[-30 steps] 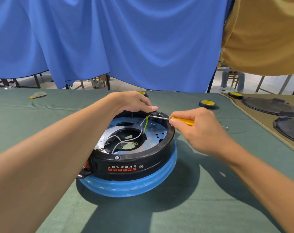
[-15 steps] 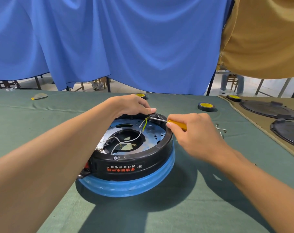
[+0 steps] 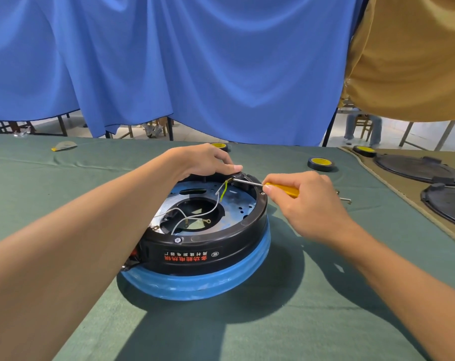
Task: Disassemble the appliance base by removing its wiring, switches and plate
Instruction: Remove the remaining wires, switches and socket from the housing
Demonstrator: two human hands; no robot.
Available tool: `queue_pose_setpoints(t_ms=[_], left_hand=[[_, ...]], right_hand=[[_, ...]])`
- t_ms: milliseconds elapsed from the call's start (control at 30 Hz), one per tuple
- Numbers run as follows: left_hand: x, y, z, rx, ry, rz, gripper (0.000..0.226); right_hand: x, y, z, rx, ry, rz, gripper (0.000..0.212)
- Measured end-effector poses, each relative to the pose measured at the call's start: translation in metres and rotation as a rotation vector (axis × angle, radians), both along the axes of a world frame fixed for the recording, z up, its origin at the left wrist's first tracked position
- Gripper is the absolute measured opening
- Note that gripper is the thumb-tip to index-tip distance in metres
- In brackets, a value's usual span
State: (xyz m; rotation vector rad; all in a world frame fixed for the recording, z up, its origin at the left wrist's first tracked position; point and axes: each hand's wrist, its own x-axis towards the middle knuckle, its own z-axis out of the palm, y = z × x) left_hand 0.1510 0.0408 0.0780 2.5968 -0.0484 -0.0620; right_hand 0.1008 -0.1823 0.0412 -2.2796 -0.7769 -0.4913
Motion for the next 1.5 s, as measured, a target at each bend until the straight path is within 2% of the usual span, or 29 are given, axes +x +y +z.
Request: queue_pose_setpoints(t_ms=[200, 367, 600, 867, 1067, 1167, 1233, 1300, 1433, 1500], left_hand=[[0.000, 0.000, 0.000, -0.023, 0.006, -0.007, 0.035], [0.000, 0.001, -0.001, -0.002, -0.004, -0.002, 0.029], [0.000, 0.001, 0.000, -0.024, 0.002, -0.013, 0.030], [0.000, 0.001, -0.002, -0.049, -0.005, -0.007, 0.034], [0.001, 0.002, -0.002, -0.047, 0.001, -0.010, 0.035], [0.001, 0.002, -0.002, -0.052, 0.000, -0.008, 0.031], [0.002, 0.002, -0.002, -0.047, -0.004, -0.008, 0.030], [0.003, 0.003, -0.003, -0.049, -0.009, -0.010, 0.032], [0.003, 0.004, -0.004, -0.057, -0.009, -0.016, 0.037], [0.003, 0.003, -0.004, -0.057, -0.003, -0.019, 0.038]], right_hand=[[-0.009, 0.008, 0.000, -0.104, -0.170, -0.016, 0.025], [-0.007, 0.009, 0.006, -0.137, -0.141, 0.027, 0.028], [-0.002, 0.007, 0.005, -0.058, -0.097, 0.032, 0.026], [-0.007, 0.009, -0.003, -0.051, -0.183, 0.000, 0.026], [0.005, 0.007, 0.006, -0.051, -0.044, 0.047, 0.028], [0.012, 0.002, 0.004, 0.167, 0.205, 0.071, 0.022], [0.013, 0.002, 0.001, 0.260, 0.295, 0.063, 0.020], [0.010, 0.004, -0.001, 0.191, 0.206, 0.021, 0.019], [-0.003, 0.007, -0.002, -0.063, -0.149, -0.039, 0.026], [-0.006, 0.008, -0.003, -0.064, -0.180, -0.018, 0.027]])
